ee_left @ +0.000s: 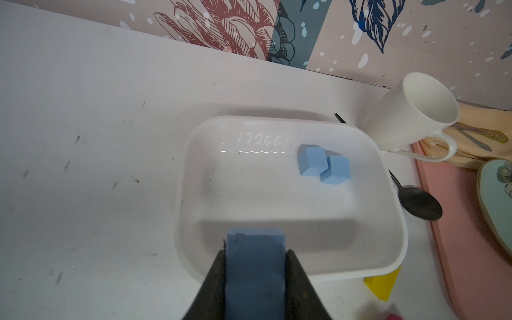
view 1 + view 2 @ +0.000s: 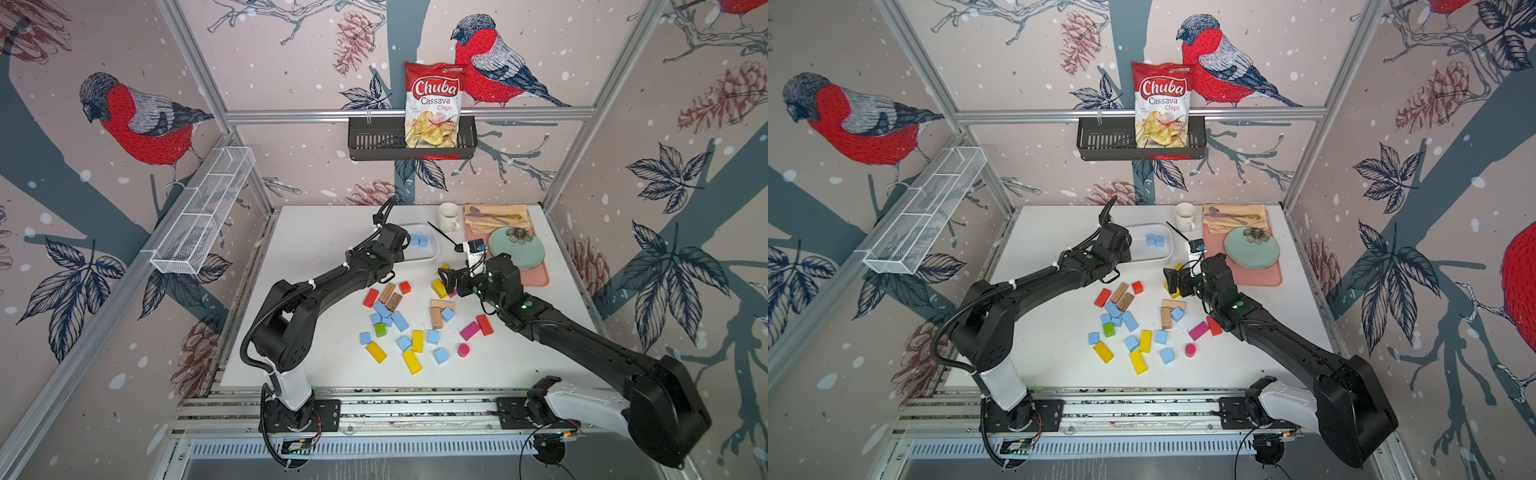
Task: Pick out the blue building blocks
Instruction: Place the building block in the storage box.
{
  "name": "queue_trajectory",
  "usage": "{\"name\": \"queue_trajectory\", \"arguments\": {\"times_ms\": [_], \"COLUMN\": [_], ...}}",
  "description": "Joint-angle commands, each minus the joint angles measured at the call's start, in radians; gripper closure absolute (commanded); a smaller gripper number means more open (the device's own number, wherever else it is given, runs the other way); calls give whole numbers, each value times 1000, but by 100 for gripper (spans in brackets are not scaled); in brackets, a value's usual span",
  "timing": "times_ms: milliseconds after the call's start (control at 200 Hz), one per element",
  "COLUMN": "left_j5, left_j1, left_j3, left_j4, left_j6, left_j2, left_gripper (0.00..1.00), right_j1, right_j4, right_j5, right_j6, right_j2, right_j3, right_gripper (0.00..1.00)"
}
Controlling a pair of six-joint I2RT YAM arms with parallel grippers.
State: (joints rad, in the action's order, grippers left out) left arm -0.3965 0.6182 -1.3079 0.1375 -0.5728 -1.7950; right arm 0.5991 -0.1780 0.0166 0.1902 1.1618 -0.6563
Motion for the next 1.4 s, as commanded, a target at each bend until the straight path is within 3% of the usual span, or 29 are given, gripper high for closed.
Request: {"name": "queue_trajectory", "arguments": {"times_ms": [0, 745, 1166, 1396], "left_j5": [1, 50, 109, 122], "left_j1": [-13, -41, -58, -60], "left_j3": [-52, -449, -543, -584], "left_j4": [-38, 35, 58, 75], "left_j6": [22, 55, 35, 38], "left_j2": [-39, -428, -547, -587], "left_gripper": [100, 100, 100, 94], "right_j1": [-2, -5, -5, -4], "right_j4": [-28, -7, 1, -3], "right_j5": [21, -2, -11, -12], "right_j6": [17, 31, 52, 67], "right_j2": [-10, -33, -42, -37], "right_j3": [5, 19, 20, 21], "right_gripper": [0, 0, 0, 0]}}
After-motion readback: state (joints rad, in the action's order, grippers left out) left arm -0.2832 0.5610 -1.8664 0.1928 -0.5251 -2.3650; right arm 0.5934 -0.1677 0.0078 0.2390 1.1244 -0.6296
